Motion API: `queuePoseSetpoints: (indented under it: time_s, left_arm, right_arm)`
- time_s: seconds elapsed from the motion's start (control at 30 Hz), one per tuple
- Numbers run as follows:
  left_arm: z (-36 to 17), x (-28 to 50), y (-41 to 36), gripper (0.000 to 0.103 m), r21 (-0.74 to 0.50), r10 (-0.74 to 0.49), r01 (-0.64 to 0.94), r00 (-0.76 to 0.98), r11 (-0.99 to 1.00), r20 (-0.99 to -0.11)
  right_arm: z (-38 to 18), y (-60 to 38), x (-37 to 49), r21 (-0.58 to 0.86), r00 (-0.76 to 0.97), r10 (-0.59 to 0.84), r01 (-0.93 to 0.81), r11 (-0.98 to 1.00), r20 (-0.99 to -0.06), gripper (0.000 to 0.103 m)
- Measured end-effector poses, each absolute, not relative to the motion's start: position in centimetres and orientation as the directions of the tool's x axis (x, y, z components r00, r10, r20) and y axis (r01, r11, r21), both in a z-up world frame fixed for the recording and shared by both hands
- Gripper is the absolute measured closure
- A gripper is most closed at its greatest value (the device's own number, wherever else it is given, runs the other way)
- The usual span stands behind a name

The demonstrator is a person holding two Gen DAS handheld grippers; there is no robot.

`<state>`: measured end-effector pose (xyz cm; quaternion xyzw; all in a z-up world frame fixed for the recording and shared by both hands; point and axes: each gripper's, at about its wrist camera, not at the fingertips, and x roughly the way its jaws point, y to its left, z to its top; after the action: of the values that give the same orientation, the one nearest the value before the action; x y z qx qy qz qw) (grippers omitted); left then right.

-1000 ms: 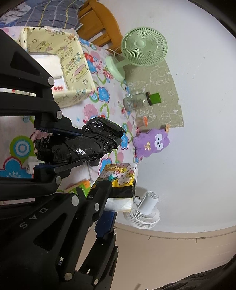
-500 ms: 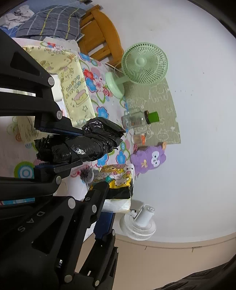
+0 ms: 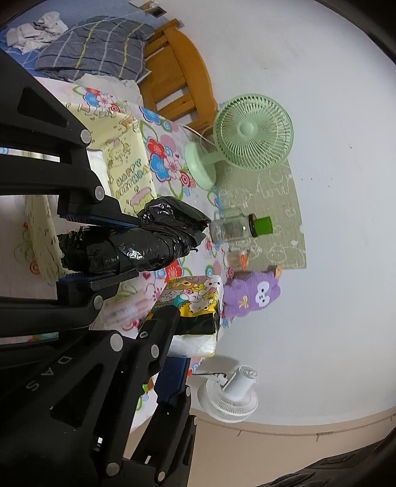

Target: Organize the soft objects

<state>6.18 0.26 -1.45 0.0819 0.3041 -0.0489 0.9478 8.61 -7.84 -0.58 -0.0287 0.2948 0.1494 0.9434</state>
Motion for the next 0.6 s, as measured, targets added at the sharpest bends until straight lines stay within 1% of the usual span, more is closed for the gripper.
queuePoseSetpoints:
  time_s: [0.6]
  left_arm:
    - [-3.1,7.7,4.7,0.079,0.099,0.005,0.072,0.780,0.993,-0.625]
  right_arm:
    - [-2.0,-3.2,10.8,0.038,0.724,0.324,-0.382,0.923,-0.609,0.080]
